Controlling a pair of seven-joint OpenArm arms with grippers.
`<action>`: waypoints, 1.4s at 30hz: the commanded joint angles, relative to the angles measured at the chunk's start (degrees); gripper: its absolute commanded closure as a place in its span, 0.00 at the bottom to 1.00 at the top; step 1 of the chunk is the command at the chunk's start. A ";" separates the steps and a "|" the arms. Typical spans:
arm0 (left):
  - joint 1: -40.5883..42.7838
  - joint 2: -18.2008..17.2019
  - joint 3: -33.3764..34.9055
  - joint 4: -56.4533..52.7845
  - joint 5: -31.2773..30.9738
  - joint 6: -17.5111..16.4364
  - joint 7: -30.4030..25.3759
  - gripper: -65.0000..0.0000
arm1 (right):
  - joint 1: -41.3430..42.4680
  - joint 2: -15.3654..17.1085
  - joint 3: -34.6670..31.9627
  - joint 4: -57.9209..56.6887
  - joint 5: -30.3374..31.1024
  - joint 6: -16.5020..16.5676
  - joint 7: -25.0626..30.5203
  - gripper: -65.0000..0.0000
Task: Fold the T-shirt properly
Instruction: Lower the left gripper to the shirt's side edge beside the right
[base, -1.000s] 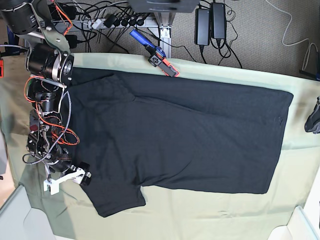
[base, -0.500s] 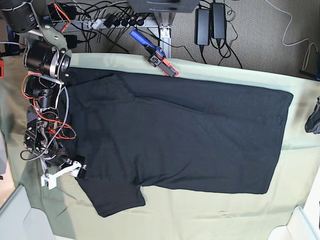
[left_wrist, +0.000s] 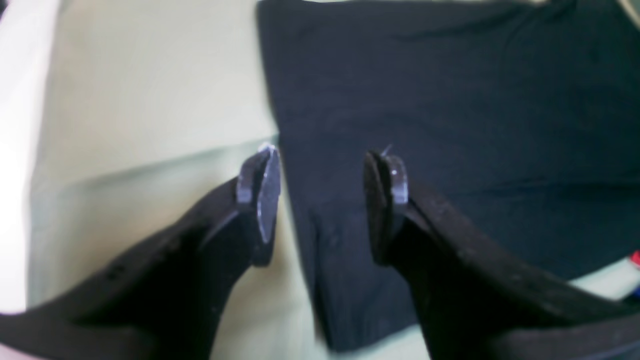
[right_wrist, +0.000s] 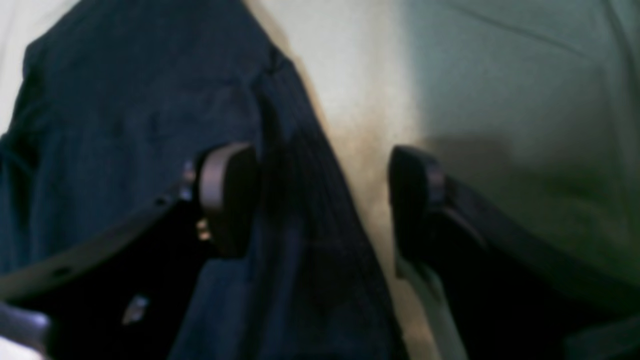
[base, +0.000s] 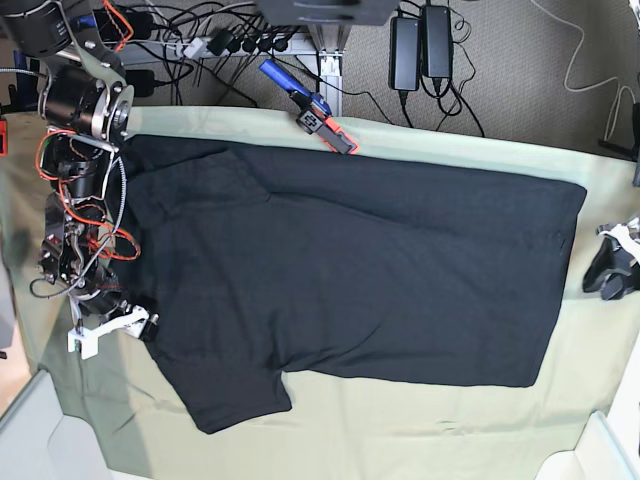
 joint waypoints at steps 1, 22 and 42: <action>-2.93 -1.42 1.49 -0.11 1.03 0.02 -2.86 0.53 | 0.83 0.22 0.00 0.55 0.13 2.62 -1.03 0.36; -41.38 11.13 15.30 -58.31 11.96 3.10 -17.46 0.53 | 0.57 0.17 0.00 0.55 0.17 2.64 -3.63 0.36; -43.23 13.92 15.30 -61.09 12.90 2.89 -16.39 0.53 | 1.05 0.02 0.00 0.79 4.35 2.67 -3.61 0.36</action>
